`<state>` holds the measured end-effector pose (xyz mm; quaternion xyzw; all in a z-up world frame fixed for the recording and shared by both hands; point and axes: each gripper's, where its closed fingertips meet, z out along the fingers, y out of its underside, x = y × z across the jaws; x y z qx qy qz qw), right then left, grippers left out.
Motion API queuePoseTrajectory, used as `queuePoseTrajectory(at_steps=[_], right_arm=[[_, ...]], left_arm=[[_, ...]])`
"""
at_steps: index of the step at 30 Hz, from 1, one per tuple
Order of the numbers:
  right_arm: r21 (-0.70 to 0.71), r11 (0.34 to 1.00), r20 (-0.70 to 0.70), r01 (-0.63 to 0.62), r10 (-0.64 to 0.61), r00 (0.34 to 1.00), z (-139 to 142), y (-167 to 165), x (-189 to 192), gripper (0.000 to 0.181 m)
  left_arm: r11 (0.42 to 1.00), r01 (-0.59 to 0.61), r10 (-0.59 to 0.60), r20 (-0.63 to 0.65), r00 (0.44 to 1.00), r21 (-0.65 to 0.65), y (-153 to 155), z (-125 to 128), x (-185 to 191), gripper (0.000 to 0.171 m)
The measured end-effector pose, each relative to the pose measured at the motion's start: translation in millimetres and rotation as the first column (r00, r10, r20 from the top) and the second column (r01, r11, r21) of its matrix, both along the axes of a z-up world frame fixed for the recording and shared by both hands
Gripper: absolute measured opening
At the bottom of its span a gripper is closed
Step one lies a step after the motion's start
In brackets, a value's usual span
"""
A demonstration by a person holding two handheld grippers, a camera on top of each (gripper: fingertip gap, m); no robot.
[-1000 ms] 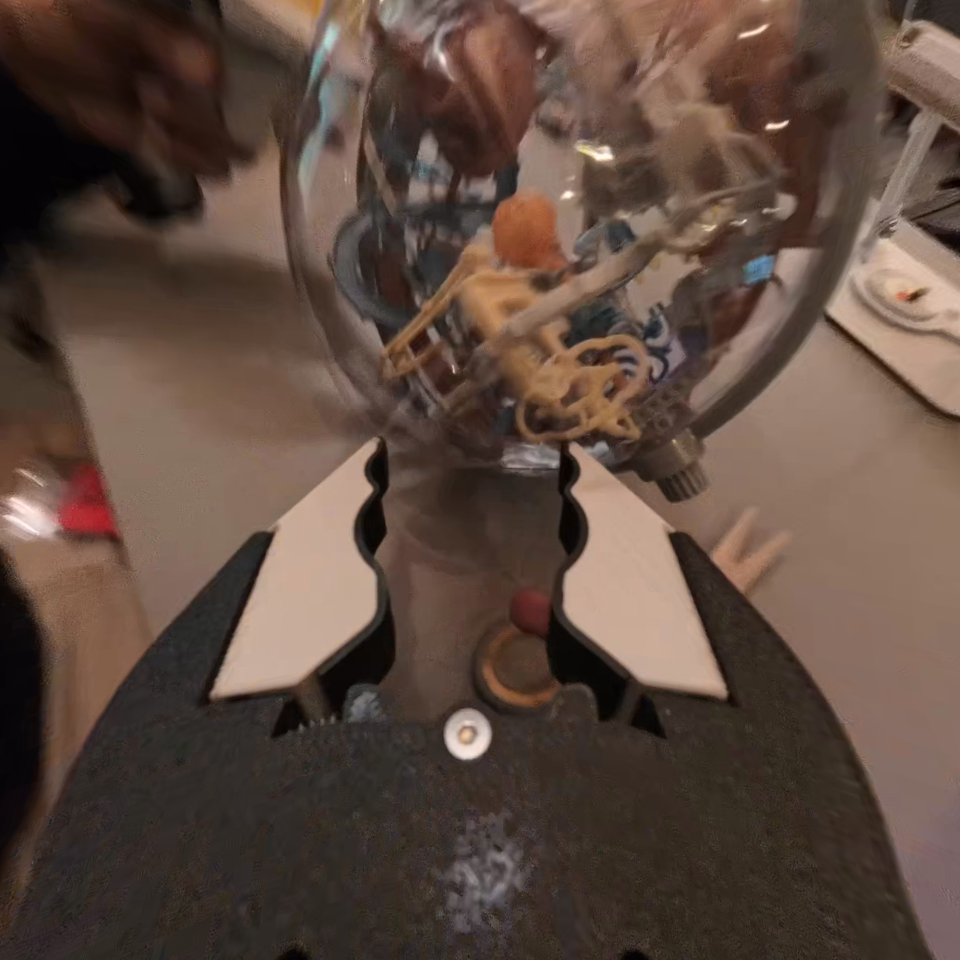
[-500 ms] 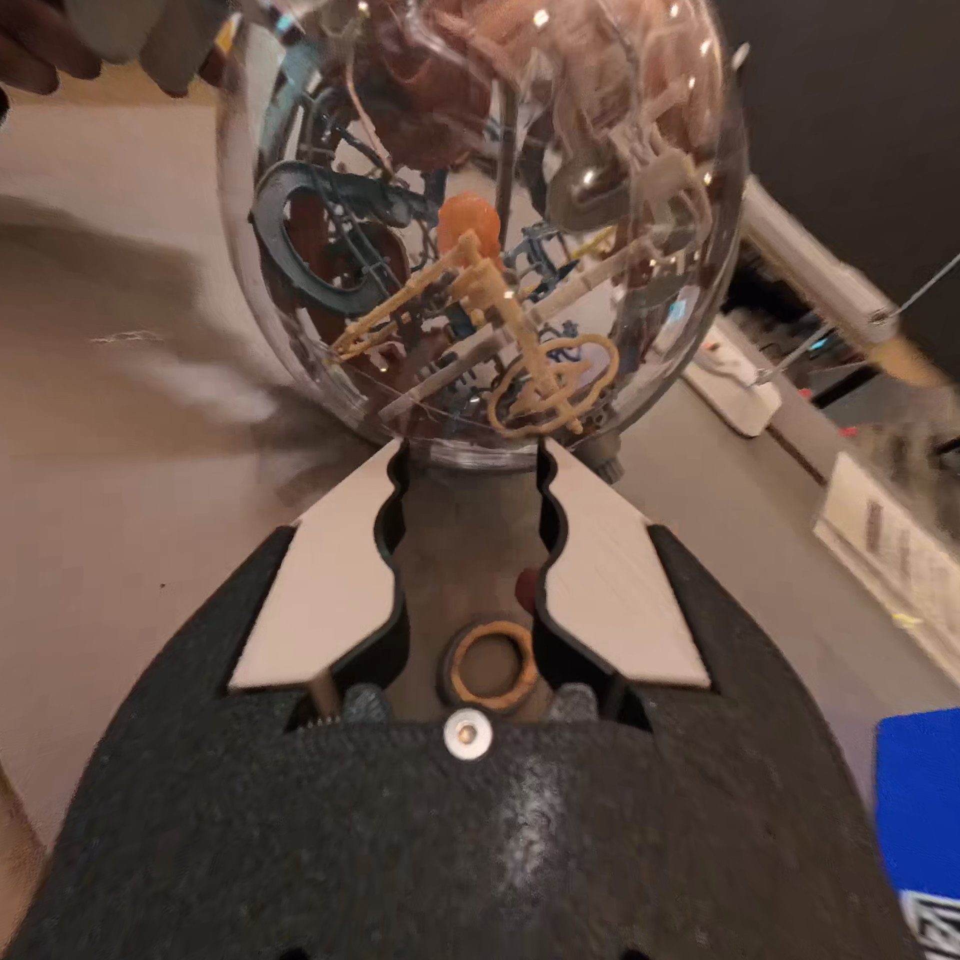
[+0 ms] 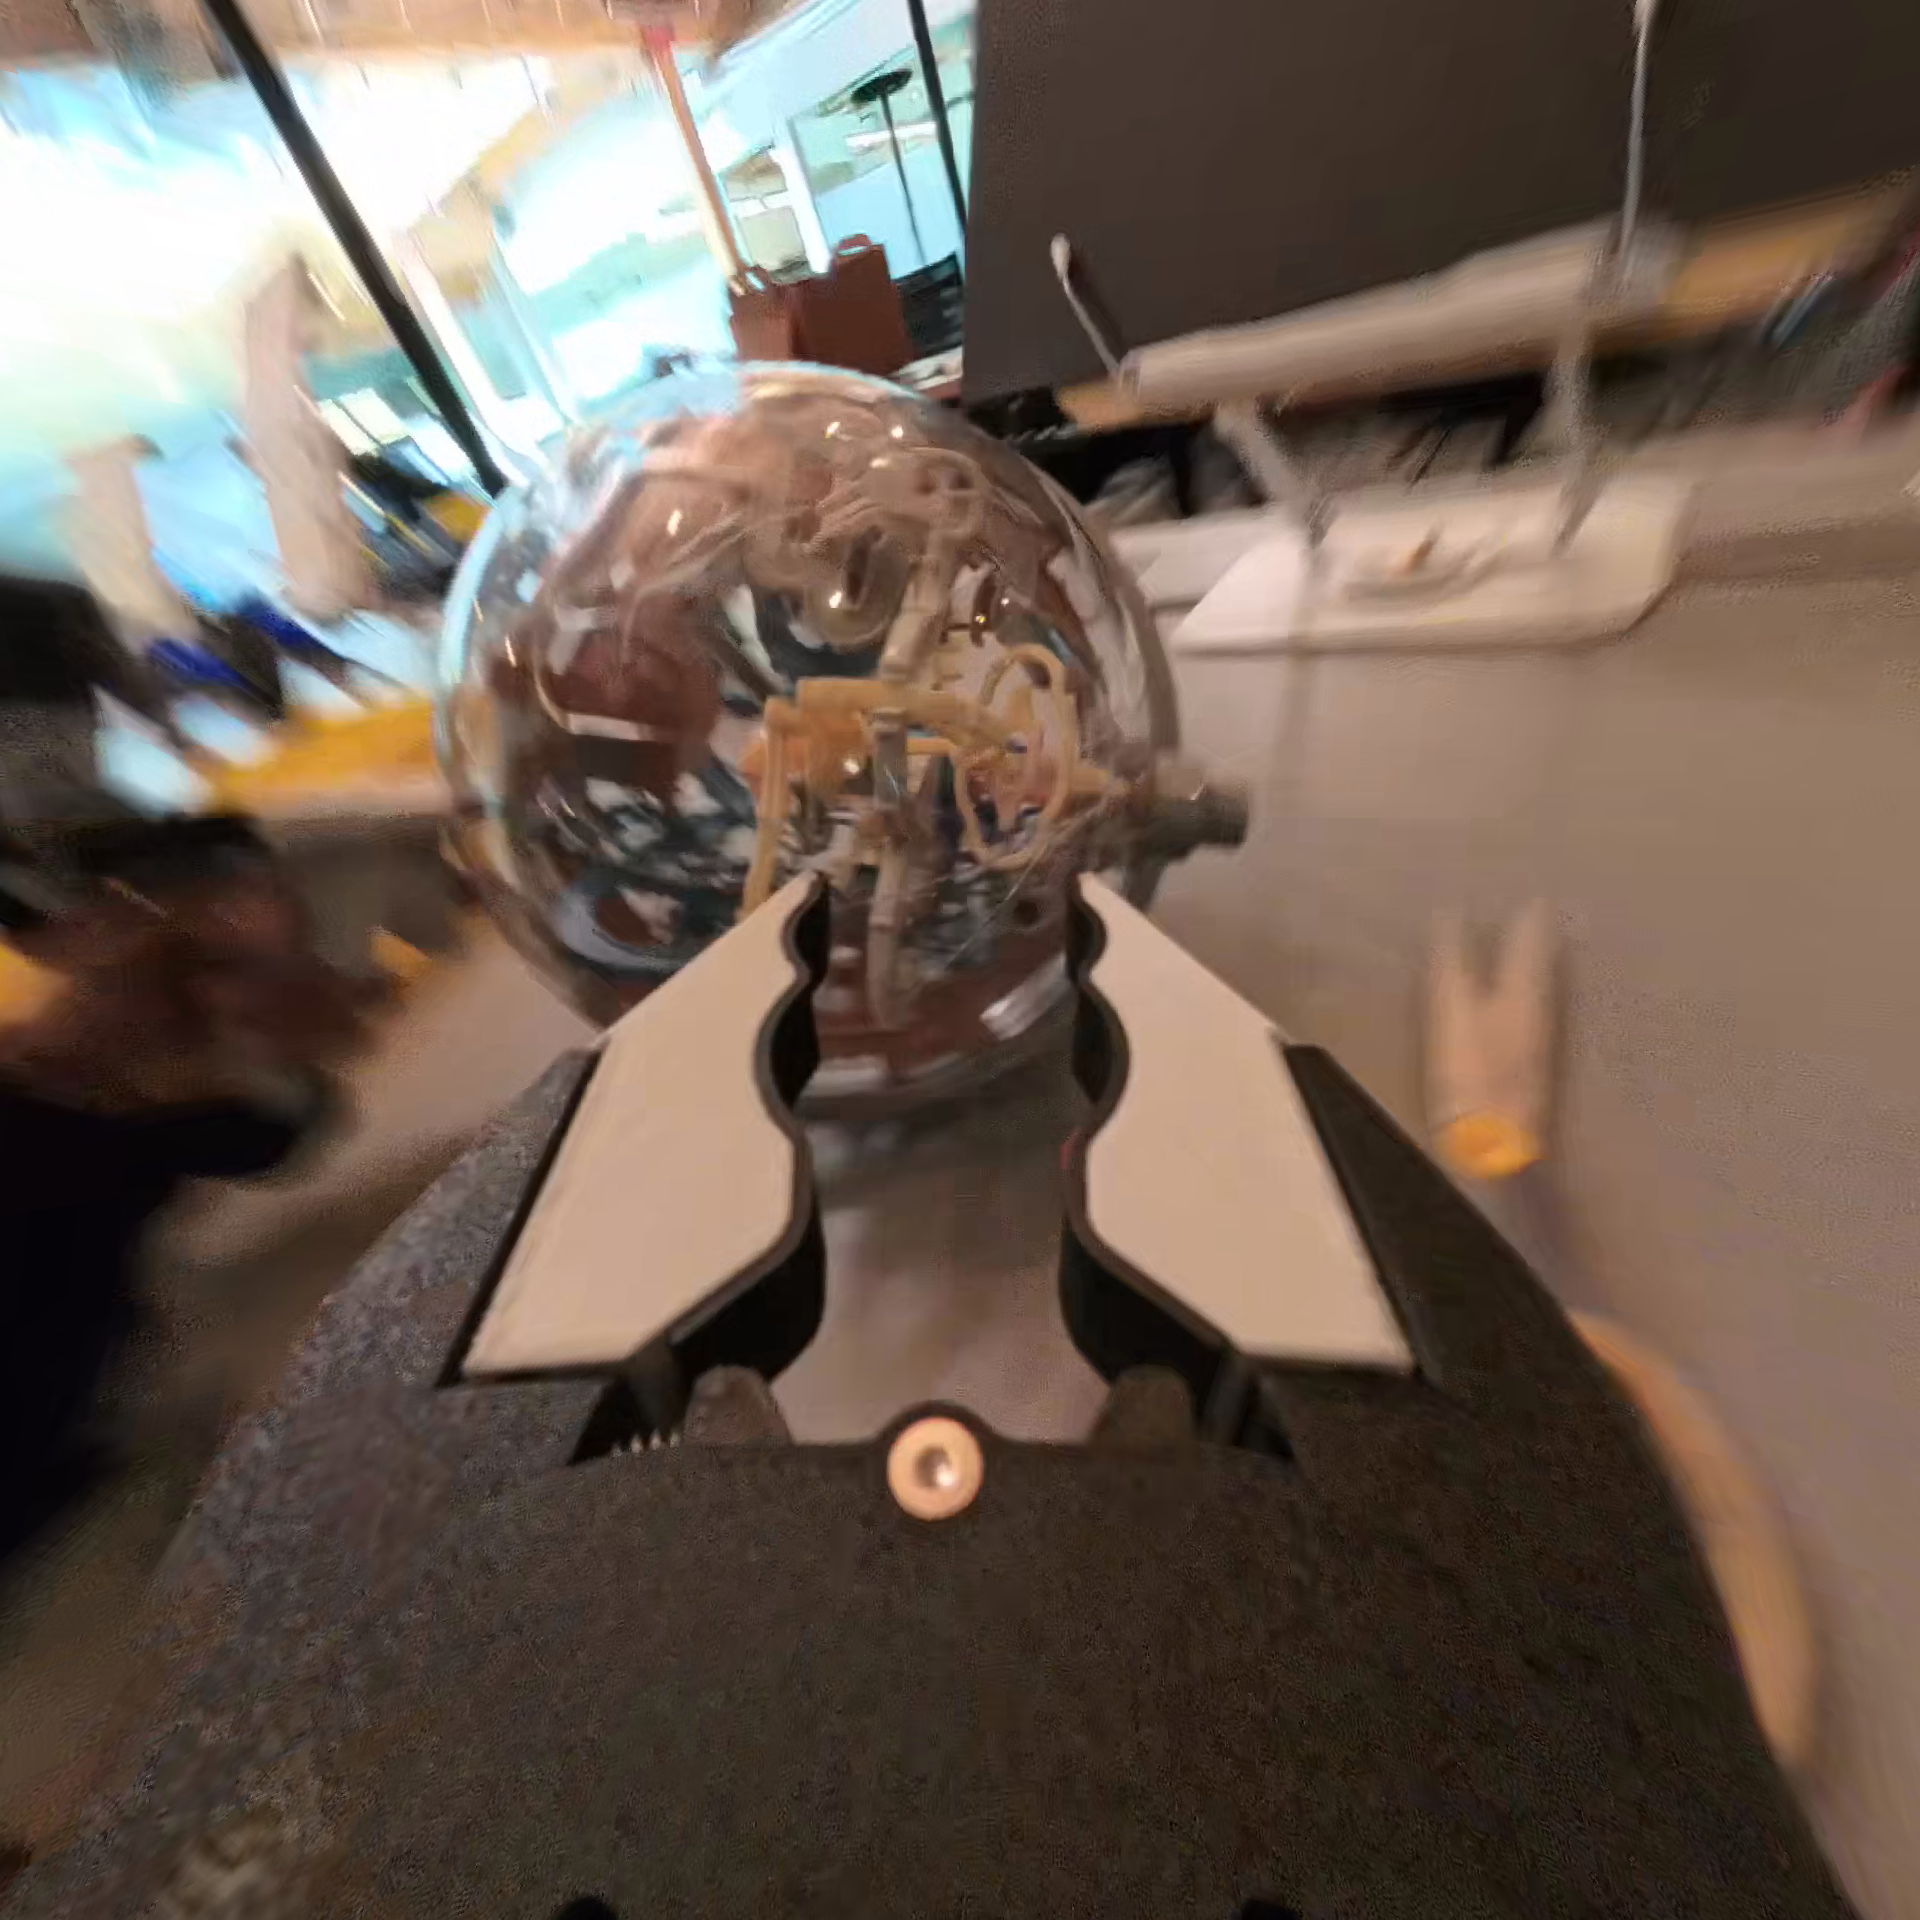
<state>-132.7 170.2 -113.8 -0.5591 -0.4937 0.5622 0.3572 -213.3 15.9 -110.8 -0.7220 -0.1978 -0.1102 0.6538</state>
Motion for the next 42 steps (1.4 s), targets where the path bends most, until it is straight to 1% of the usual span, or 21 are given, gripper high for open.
queuePoseTrajectory(at_steps=[1,2,3,4,5,6,8,11,14,17,18,20,22,24,27,29,32,35,39,41,42], right_arm=[[-0.214,0.975,0.013,-0.067,0.071,0.997,0.9,-4.1,0.3,0.045],[-0.417,0.894,-0.025,-0.164,0.169,0.985,7.0,-12.6,2.2,0.046],[-0.56,0.791,-0.091,-0.248,0.239,0.967,14.3,-17.8,3.9,0.054],[-0.636,0.715,-0.147,-0.289,0.256,0.955,18.0,-17.5,3.3,0.061],[-0.67,0.684,-0.164,-0.287,0.241,0.957,15.9,-15.0,0.6,0.058],[-0.671,0.69,-0.166,-0.273,0.219,0.962,12.6,-13.8,-2.0,0.054],[-0.636,0.736,-0.179,-0.232,0.152,0.972,12.7,-11.3,-3.3,0.06],[-0.593,0.767,-0.191,-0.246,0.163,0.968,20.6,-17.9,-0.3,0.071],[-0.614,0.742,-0.205,-0.269,0.18,0.962,22.7,-19.0,0.4,0.071],[-0.695,0.655,-0.238,-0.296,0.179,0.955,22.7,-15.9,2.1,0.069],[-0.717,0.637,-0.228,-0.284,0.171,0.959,19.2,-14.2,1.1,0.061],[-0.733,0.639,-0.167,-0.232,0.161,0.973,6.8,-10.8,-2.6,0.042],[-0.741,0.632,-0.138,-0.228,0.189,0.972,0.7,-9.7,-2.6,0.031],[-0.737,0.621,-0.129,-0.268,0.26,0.957,-1.6,-11.5,0.3,0.025],[-0.685,0.665,-0.101,-0.297,0.317,0.943,-6.6,-10.0,4.6,0.017],[-0.66,0.7,-0.089,-0.273,0.289,0.953,-7.6,-7.9,2.3,0.017],[-0.555,0.794,-0.062,-0.249,0.259,0.964,-7.3,-13.0,-0.8,0.017],[-0.507,0.824,-0.041,-0.254,0.272,0.961,-6.1,-16.5,-0.8,0.018],[-0.429,0.879,-0.03,-0.207,0.216,0.976,-2.7,-14.0,-5.0,0.018],[-0.378,0.906,-0.017,-0.19,0.199,0.98,-1.1,-10.9,-6.8,0.025],[-0.359,0.918,-0.004,-0.168,0.179,0.984,-1.1,-5.9,-8.4,0.047]], left_arm=[[1.0,-0.002,0.002,0.005,1.0,0.002,-1.0,-0.9,-0.6,0.008],[1.0,0.003,-0.003,0.009,1.0,0.004,-1.6,-1.5,-0.1,0.008],[1.0,0.013,-0.013,0.013,1.0,0.006,-1.9,-1.9,1.3,0.008],[1.0,0.023,-0.023,0.014,1.0,0.006,-2.0,-2.0,2.7,0.007],[0.999,0.032,-0.032,0.01,0.999,0.004,-1.8,-2.1,4.3,0.007],[0.999,0.041,-0.041,0.005,0.999,0.0,-1.4,-2.4,6.1,0.007],[0.999,0.038,-0.038,-0.011,0.999,-0.014,-0.7,-4.2,6.9,0.007],[0.998,0.038,-0.039,-0.029,0.999,-0.041,-0.7,-9.1,6.7,0.007],[0.997,0.042,-0.044,-0.035,0.998,-0.058,-0.5,-13.8,6.5,0.007],[0.997,0.043,-0.045,-0.029,0.999,-0.059,-0.2,-15.7,6.2,0.007],[0.997,0.042,-0.045,-0.032,0.998,-0.064,-0.4,-16.7,6.0,0.007],[0.997,0.041,-0.043,-0.032,0.999,-0.068,-0.4,-18.0,5.1,0.007],[0.998,0.032,-0.033,-0.026,0.999,-0.063,-0.2,-18.8,3.2,0.007],[0.998,0.021,-0.023,-0.024,0.999,-0.067,-1.0,-20.4,0.4,0.007],[0.996,0.006,-0.011,-0.06,0.998,-0.089,-2.0,-22.1,-0.8,0.007],[0.996,0.016,-0.023,-0.077,0.997,-0.093,-0.5,-20.8,2.9,0.007],[0.994,0.002,-0.013,-0.103,0.995,-0.111,-0.5,-22.1,1.6,0.007],[0.992,0.011,-0.025,-0.108,0.994,-0.127,-3.7,-25.5,1.7,0.007],[0.99,0.014,-0.029,-0.103,0.994,-0.142,-3.7,-30.7,0.3,0.007],[0.989,0.015,-0.028,-0.086,0.996,-0.149,-3.9,-34.1,-0.8,0.007],[0.99,0.021,-0.031,-0.068,0.997,-0.141,-3.8,-34.4,-0.9,0.007]])
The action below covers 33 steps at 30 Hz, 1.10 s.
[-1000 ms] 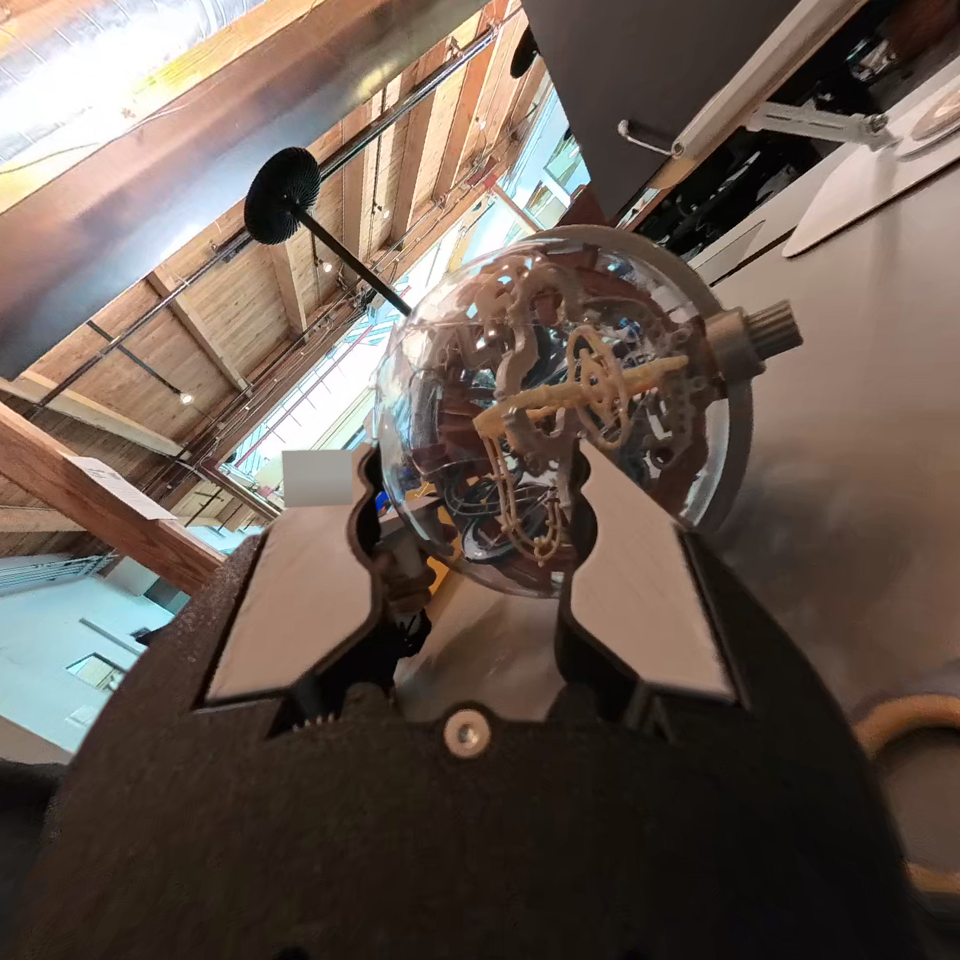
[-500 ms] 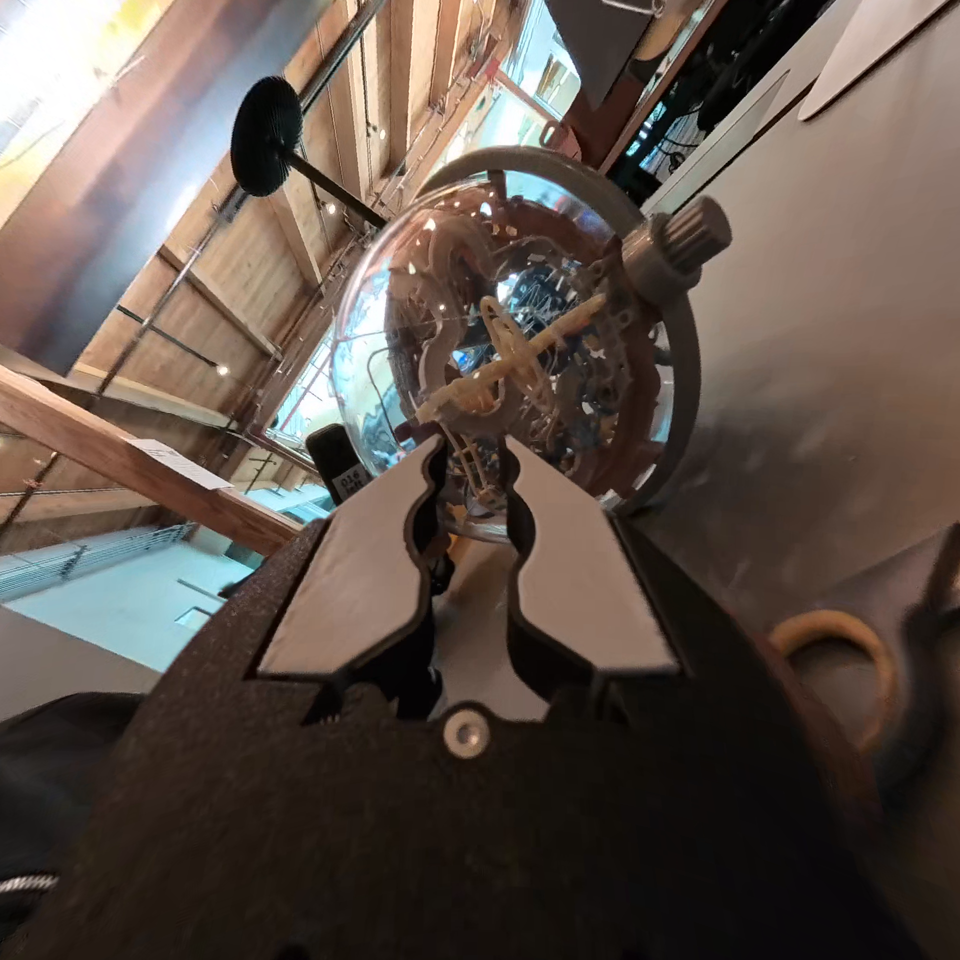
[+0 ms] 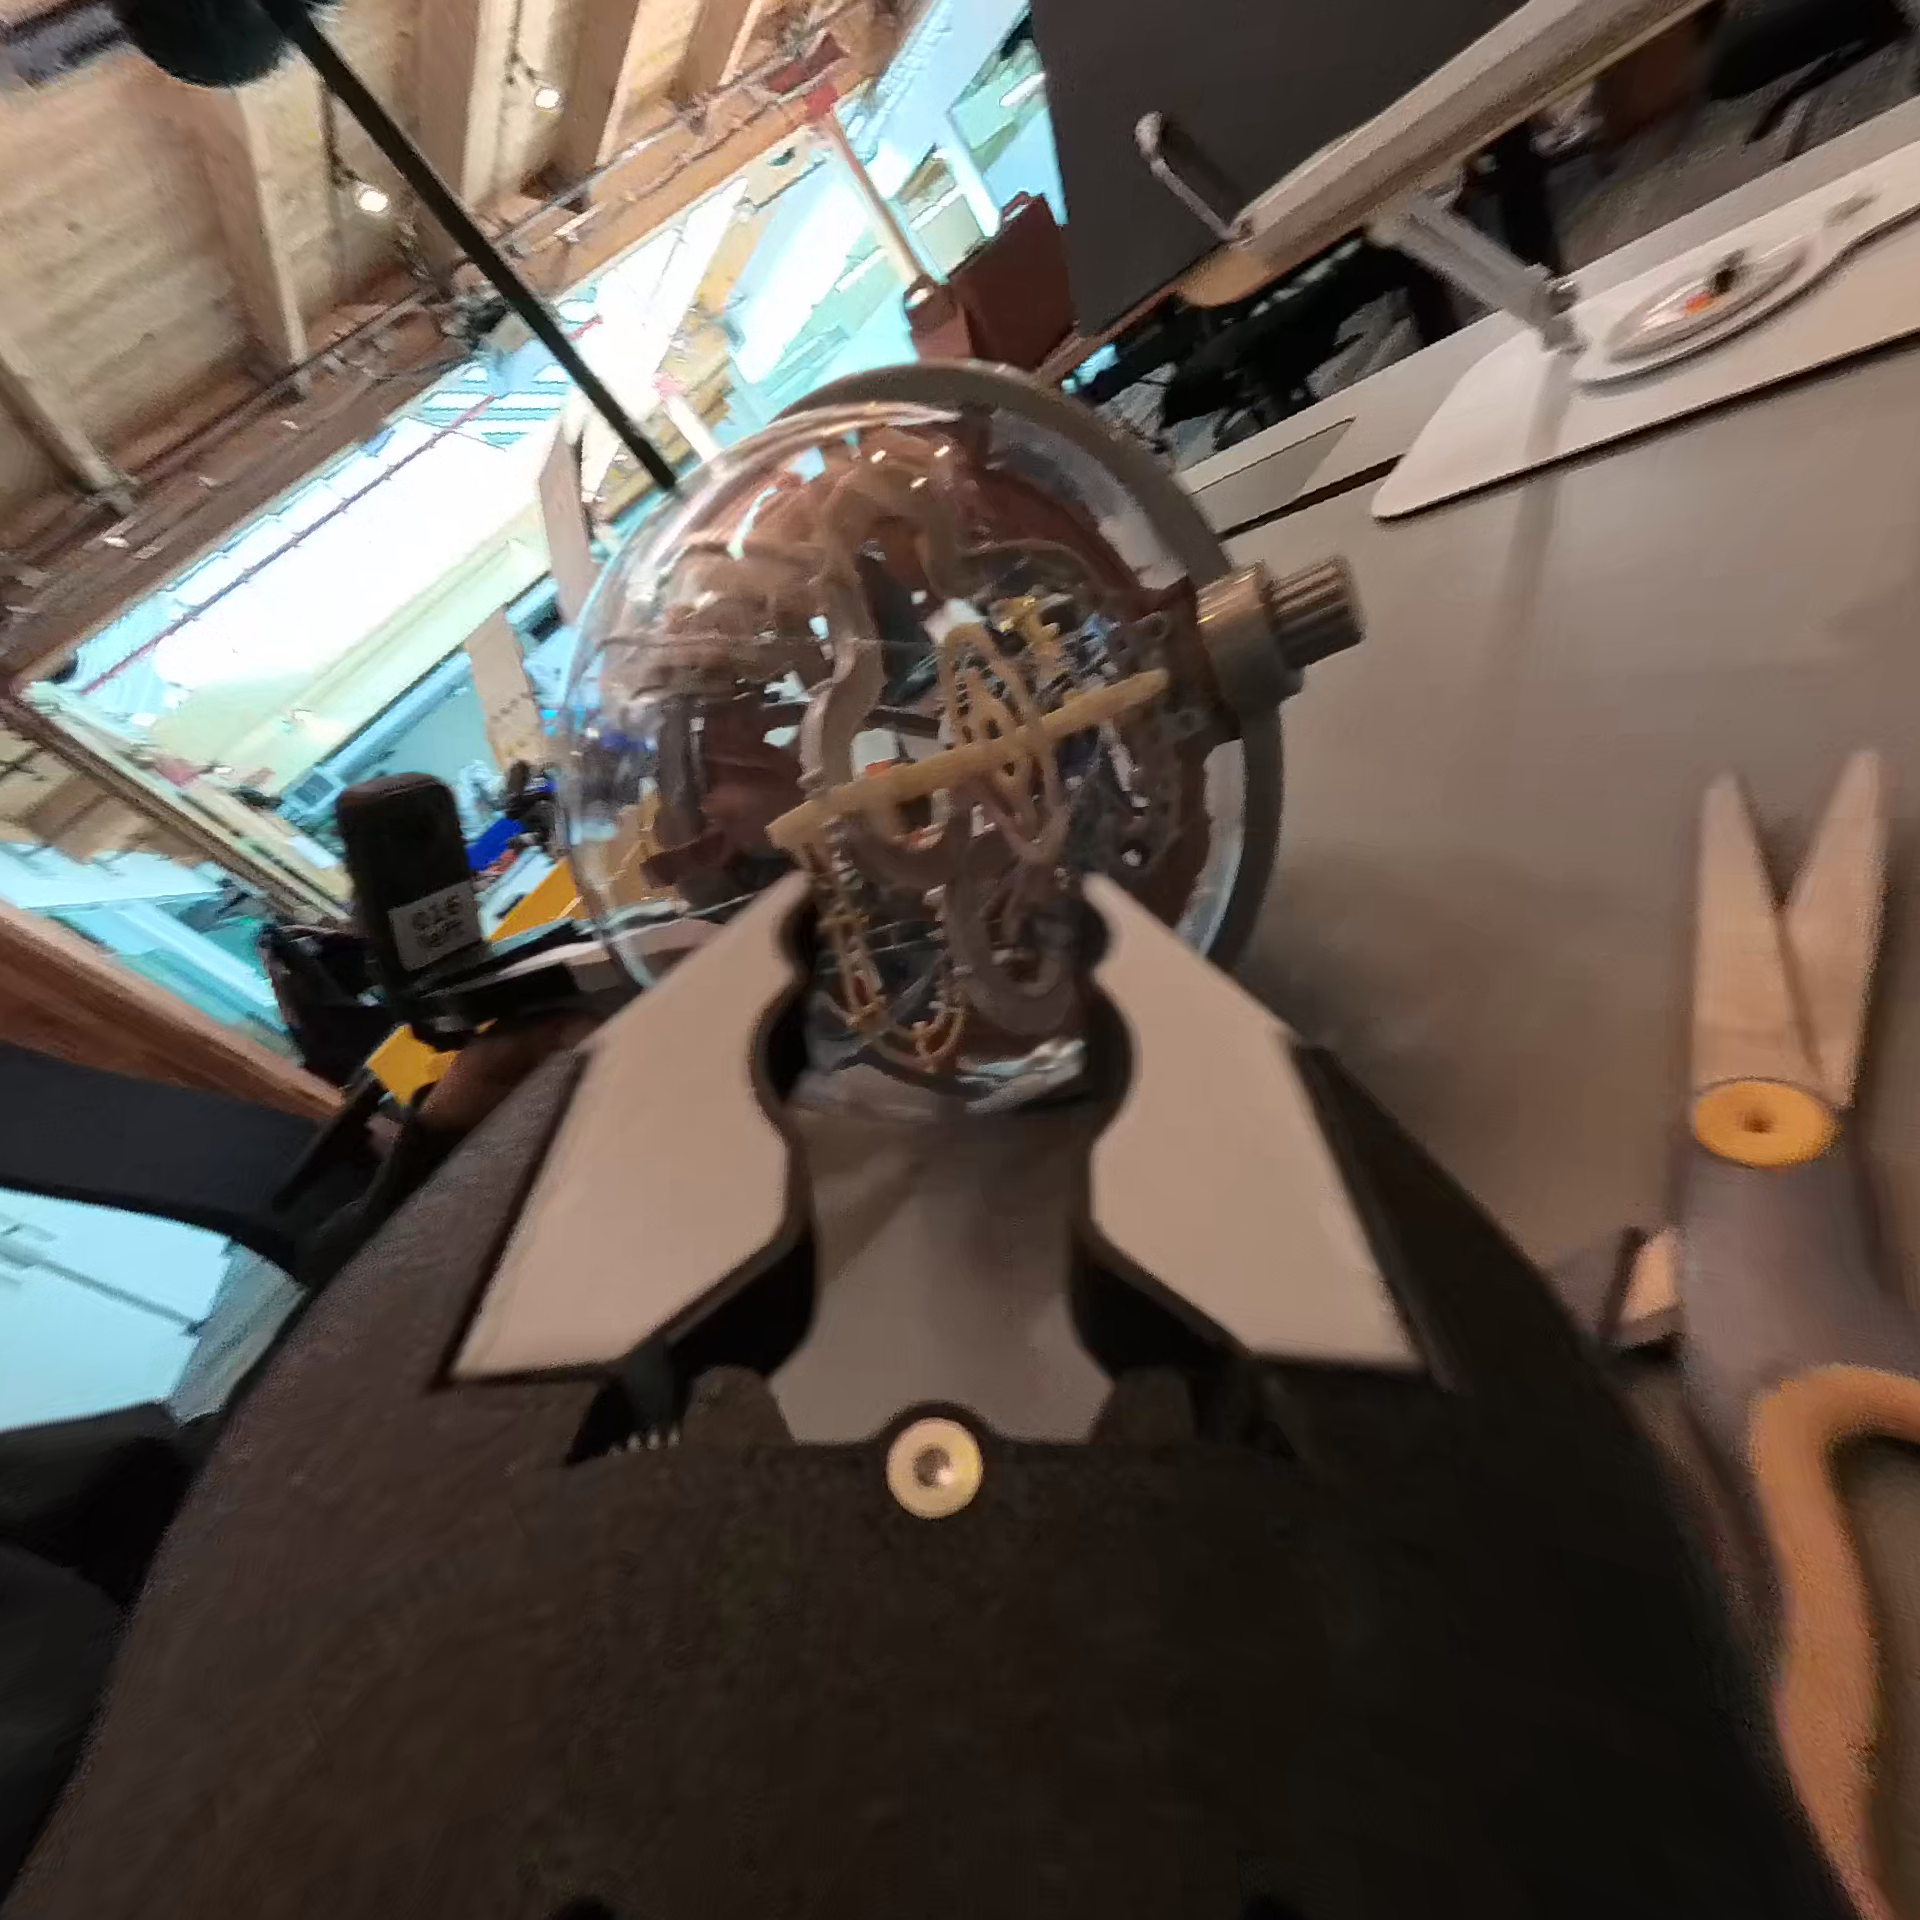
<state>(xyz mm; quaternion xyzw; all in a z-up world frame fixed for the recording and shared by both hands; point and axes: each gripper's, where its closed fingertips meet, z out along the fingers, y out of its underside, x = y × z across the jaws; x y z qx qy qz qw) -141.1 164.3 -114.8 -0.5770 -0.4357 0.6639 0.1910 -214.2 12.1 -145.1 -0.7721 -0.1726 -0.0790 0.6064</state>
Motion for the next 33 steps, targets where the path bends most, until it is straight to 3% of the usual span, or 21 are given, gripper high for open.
queuePoseTrajectory(at_steps=[1,3,13,21,26,33], right_arm=[[0.014,1.0,0.004,0.017,-0.017,1.0,0.8,5.6,-1.4,0.058],[0.019,1.0,-0.026,-0.006,0.007,1.0,7.2,9.1,-2.4,0.051],[-0.097,0.986,-0.113,-0.139,0.127,0.985,15.4,3.9,-17.2,0.058],[-0.141,0.939,-0.237,-0.315,0.277,0.931,33.1,-3.3,5.5,0.059],[-0.156,0.895,-0.252,-0.418,0.373,0.893,35.7,-13.4,18.4,0.044],[-0.04,0.866,-0.245,-0.499,0.476,0.845,42.8,-35.6,37.2,0.039]], left_arm=[[1.0,0.001,-0.001,0.018,1.0,0.009,-0.1,-0.1,-0.5,0.007],[1.0,-0.002,0.002,0.033,0.999,0.016,-0.8,-0.7,-2.1,0.007],[1.0,0.009,-0.009,0.033,0.999,-0.003,-0.8,-6.4,-1.6,0.007],[1.0,0.004,-0.003,0.039,0.999,-0.025,-0.8,-13.5,-3.7,0.007],[0.998,0.015,-0.013,0.033,0.999,-0.057,2.0,-19.3,-0.4,0.008],[0.996,-0.084,0.085,0.044,0.995,-0.032,-1.1,-14.6,-17.0,0.002]])
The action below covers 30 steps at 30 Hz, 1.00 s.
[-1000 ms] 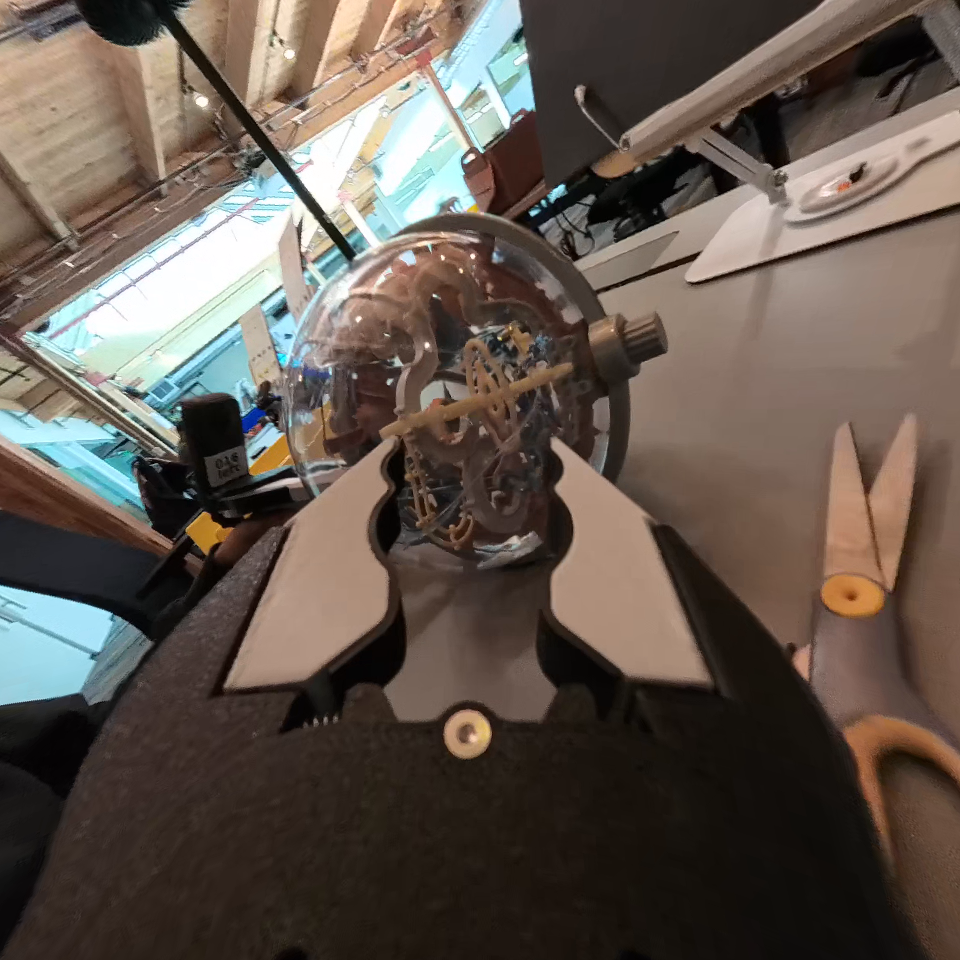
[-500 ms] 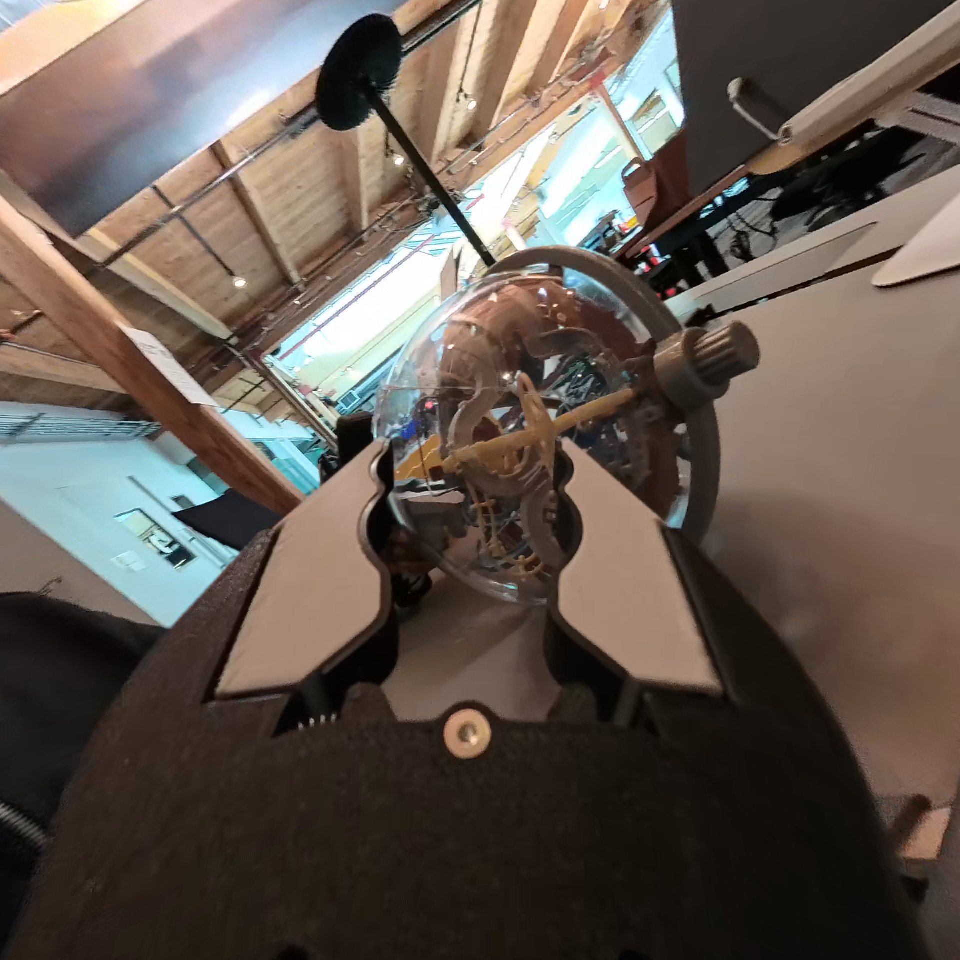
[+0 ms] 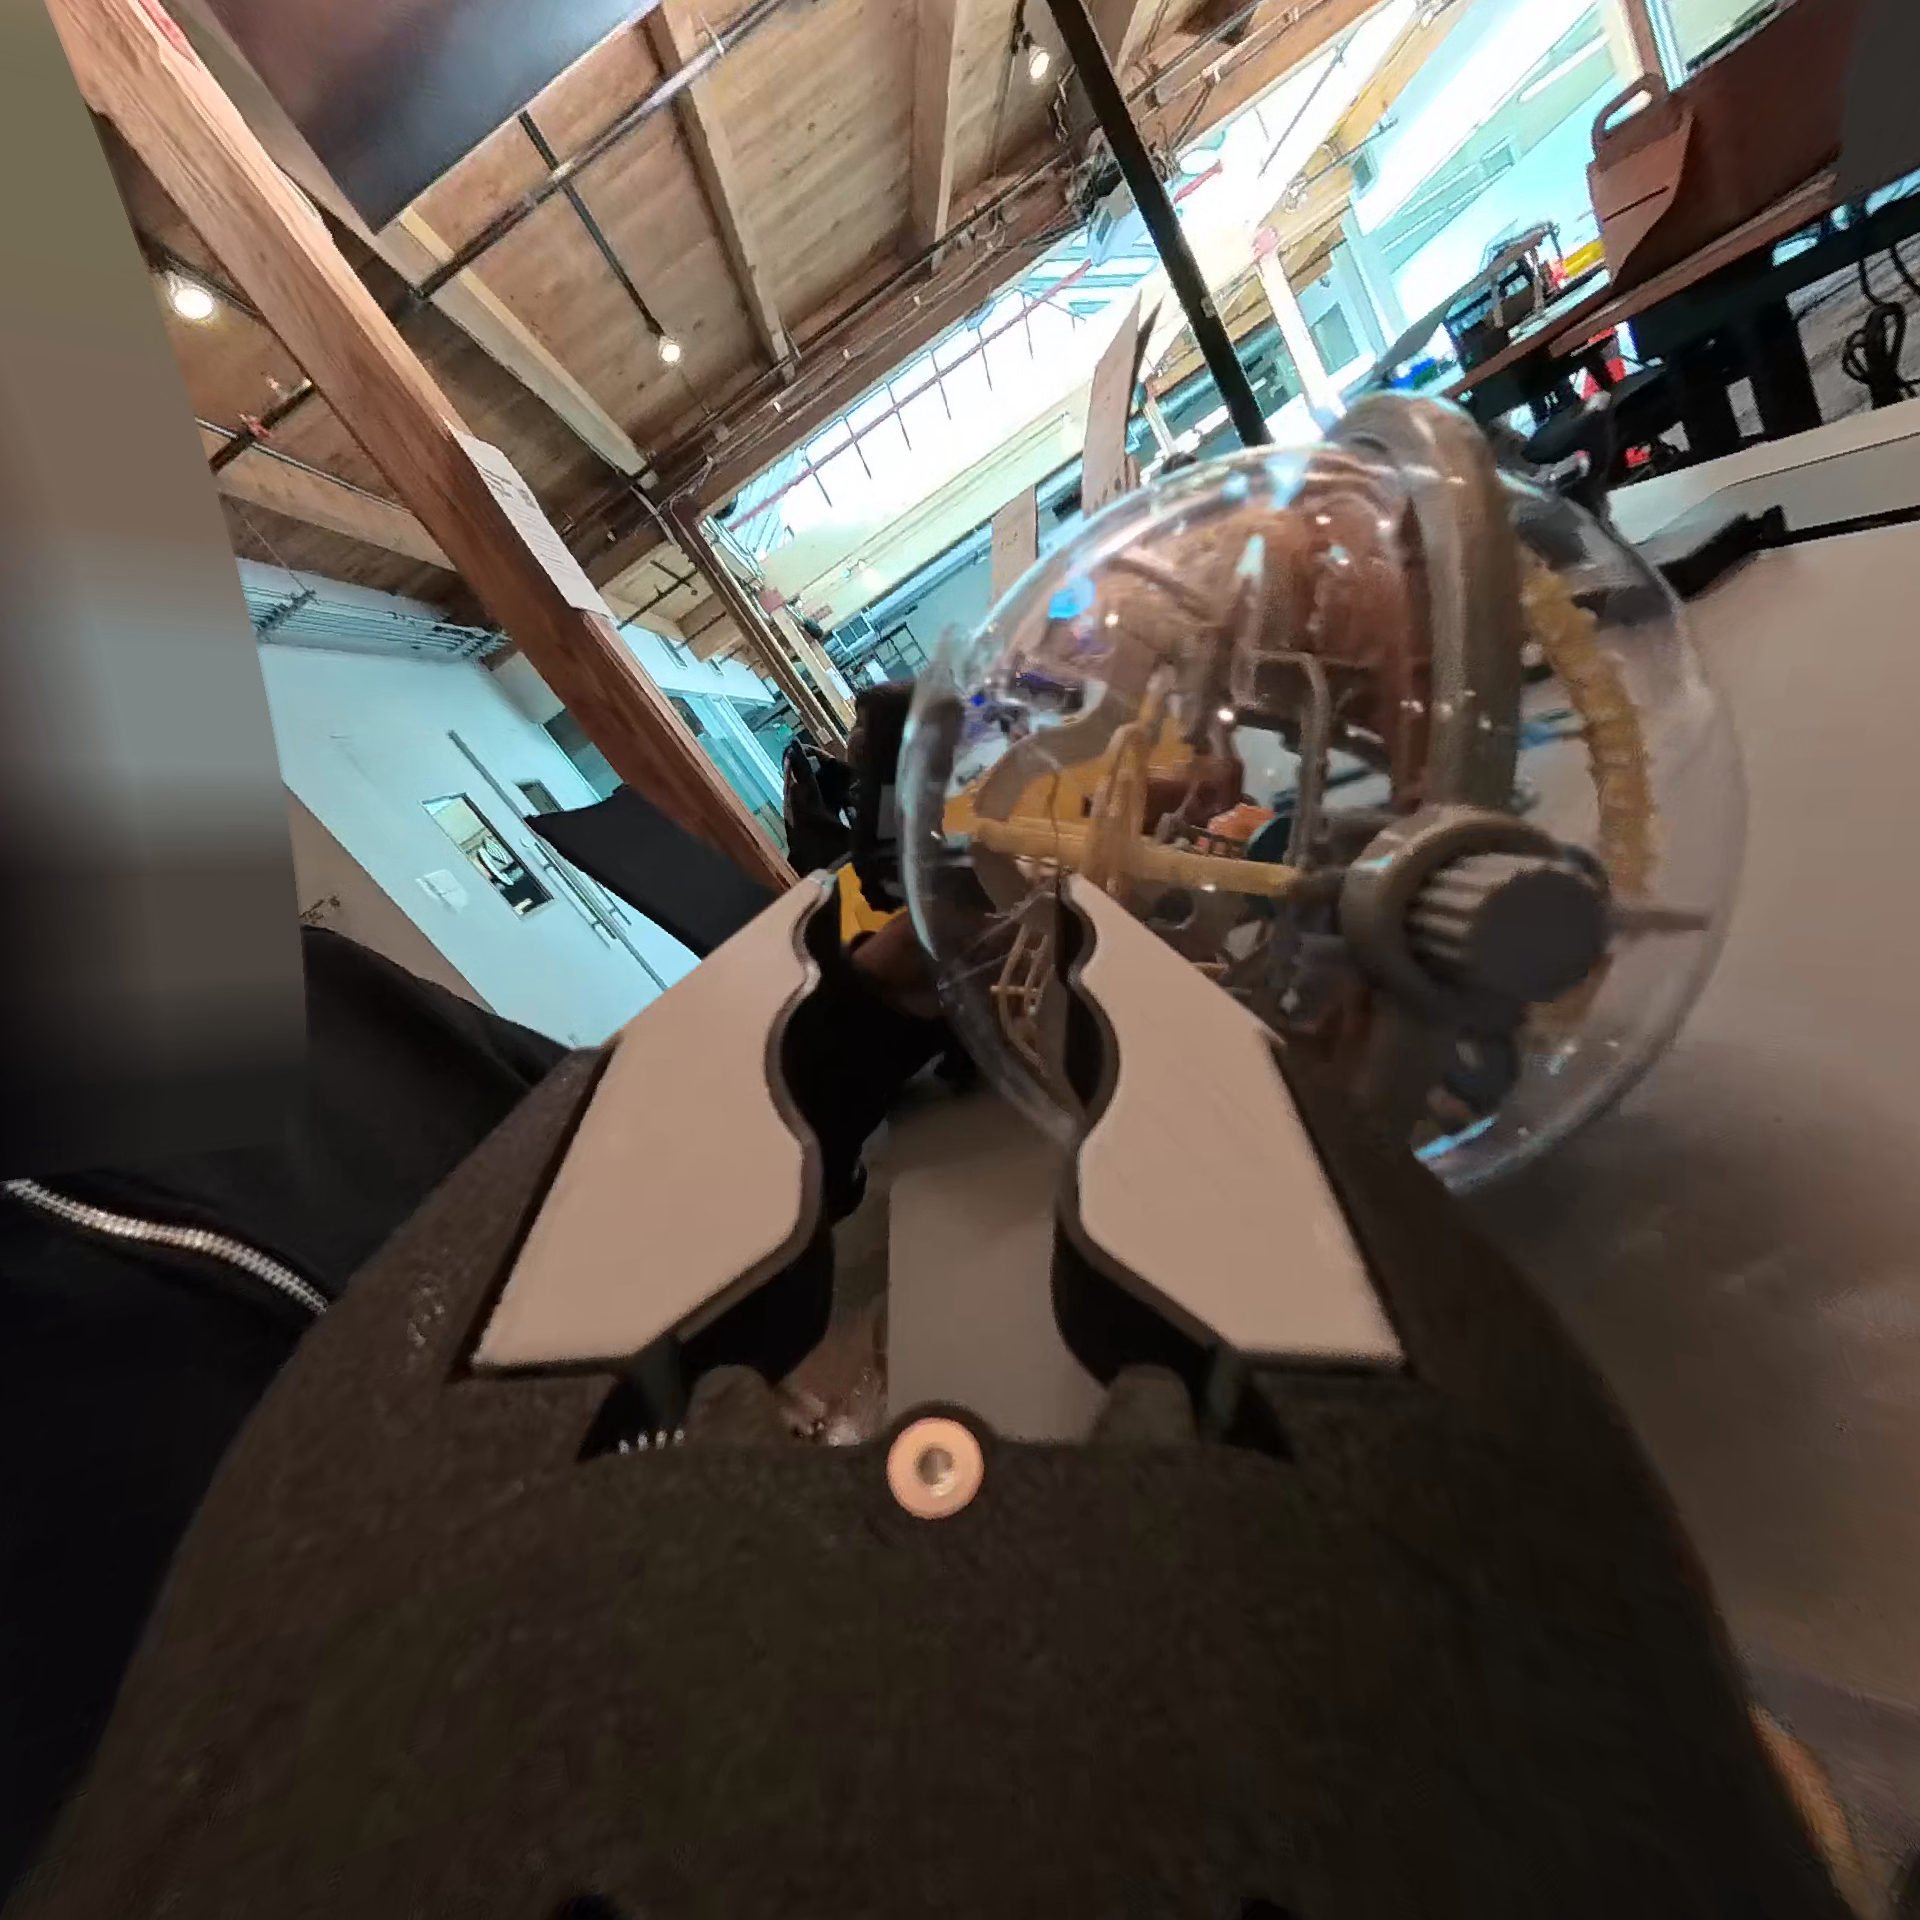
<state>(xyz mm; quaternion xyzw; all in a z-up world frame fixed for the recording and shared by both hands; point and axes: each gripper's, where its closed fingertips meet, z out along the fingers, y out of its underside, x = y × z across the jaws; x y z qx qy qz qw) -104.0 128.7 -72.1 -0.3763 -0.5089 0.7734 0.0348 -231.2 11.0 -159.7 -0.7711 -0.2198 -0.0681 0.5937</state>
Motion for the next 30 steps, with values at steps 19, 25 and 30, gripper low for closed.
queuePoseTrajectory(at_steps=[19,25,30], right_arm=[[0.055,0.993,0.02,0.101,-0.102,0.995,6.1,-24.4,0.9,0.038],[0.107,0.987,0.045,0.116,-0.122,0.992,-8.2,-12.9,12.2,0.025],[0.06,0.987,0.105,0.147,-0.153,0.983,-17.5,0.0,8.1,0.022]], left_arm=[[0.964,0.253,-0.187,-0.465,0.865,0.083,68.3,105.9,84.2,0.002],[0.954,0.291,-0.245,-0.363,0.899,0.076,76.9,100.7,105.1,0.0],[0.961,0.27,-0.269,-0.38,0.885,-0.051,84.0,81.2,121.6,0.0]])
